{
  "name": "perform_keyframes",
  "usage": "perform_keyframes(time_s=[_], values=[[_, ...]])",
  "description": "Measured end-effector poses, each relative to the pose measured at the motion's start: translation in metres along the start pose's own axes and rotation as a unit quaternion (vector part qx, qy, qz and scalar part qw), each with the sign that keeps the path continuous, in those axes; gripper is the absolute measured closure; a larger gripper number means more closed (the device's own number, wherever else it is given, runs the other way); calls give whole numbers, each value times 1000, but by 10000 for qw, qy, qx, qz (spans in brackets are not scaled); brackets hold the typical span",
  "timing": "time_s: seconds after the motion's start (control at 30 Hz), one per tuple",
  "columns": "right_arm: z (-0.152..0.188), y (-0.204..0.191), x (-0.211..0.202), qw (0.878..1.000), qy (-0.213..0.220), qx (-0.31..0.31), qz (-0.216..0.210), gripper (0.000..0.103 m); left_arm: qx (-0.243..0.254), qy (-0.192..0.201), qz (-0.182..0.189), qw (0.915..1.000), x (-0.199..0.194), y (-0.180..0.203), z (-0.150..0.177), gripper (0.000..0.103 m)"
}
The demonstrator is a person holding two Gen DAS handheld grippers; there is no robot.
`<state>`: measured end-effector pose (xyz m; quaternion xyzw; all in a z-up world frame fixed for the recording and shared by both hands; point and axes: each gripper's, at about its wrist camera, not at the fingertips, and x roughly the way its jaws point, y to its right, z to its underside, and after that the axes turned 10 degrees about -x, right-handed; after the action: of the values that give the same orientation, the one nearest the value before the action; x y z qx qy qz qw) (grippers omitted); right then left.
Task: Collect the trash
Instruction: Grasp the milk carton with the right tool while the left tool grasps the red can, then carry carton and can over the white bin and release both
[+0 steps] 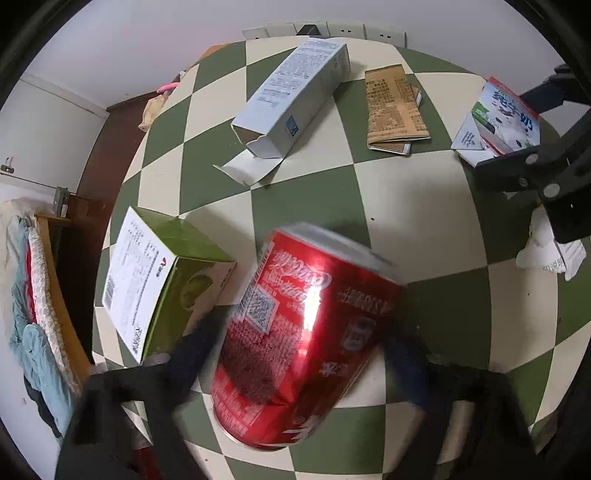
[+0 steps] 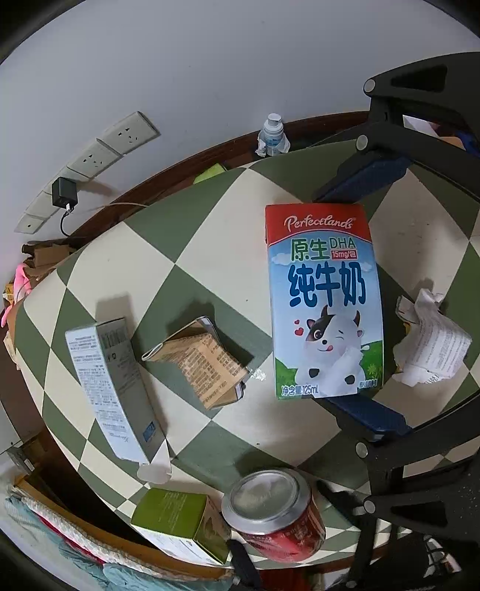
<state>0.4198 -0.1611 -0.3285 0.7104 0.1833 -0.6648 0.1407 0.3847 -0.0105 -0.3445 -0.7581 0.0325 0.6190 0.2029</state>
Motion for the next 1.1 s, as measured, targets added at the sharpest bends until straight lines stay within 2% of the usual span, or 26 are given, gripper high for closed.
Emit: perform_keyframes(time_s=[0.07, 0.2, 0.33, 0.47, 0.57, 0.67, 0.73, 0.8, 0.83, 0.9, 0.93, 0.97, 1.0, 1.03, 1.1], values=[[1, 1, 0, 10000, 56, 21, -11, 8, -67, 61, 39, 10000, -2, 0, 1, 25], [3, 0, -3, 9998, 195, 33, 9, 9, -191, 262, -121, 9994, -9, -3, 7, 27], [11, -4, -15, 9992, 403, 27, -21, 9, -846, 439, -103, 9954, -26, -18, 22, 27], [21, -16, -34, 9977, 672, -68, -66, 9, -1479, 754, -124, 9860, -49, -32, 43, 28], [28, -30, -51, 9960, 881, -142, -92, 9, -1958, 963, -119, 9758, -68, -43, 63, 29], [35, -49, -69, 9935, 1087, -281, -194, 9, -2565, 1179, -69, 9593, -89, -61, 86, 30], [39, -66, -84, 9911, 1238, -400, -291, 9, -3076, 1301, -7, 9426, -107, -76, 109, 30], [44, -88, -98, 9881, 1384, -523, -427, 9, -3423, 1373, 17, 9295, -116, -91, 126, 31], [46, -97, -102, 9868, 1435, -573, -476, 9, -3699, 1447, -9, 9177, -126, -100, 142, 31], [50, -125, -112, 9833, 1536, -756, -621, 9, -4017, 1535, -61, 9028, -138, -113, 165, 31], [52, -140, -116, 9815, 1566, -852, -698, 9, -4242, 1603, -158, 8911, -147, -122, 183, 31], [54, -149, -119, 9802, 1588, -918, -754, 9, -4375, 1652, -195, 8837, -153, -129, 196, 32], [57, -166, -122, 9781, 1612, -1025, -832, 9, -4512, 1682, -235, 8761, -157, -135, 209, 32], [60, -185, -124, 9755, 1623, -1153, -934, 9, -4710, 1712, -282, 8649, -165, -144, 229, 32], [66, -225, -126, 9701, 1607, -1411, -1144, 9, -4965, 1721, -377, 8500, -173, -160, 259, 32]])
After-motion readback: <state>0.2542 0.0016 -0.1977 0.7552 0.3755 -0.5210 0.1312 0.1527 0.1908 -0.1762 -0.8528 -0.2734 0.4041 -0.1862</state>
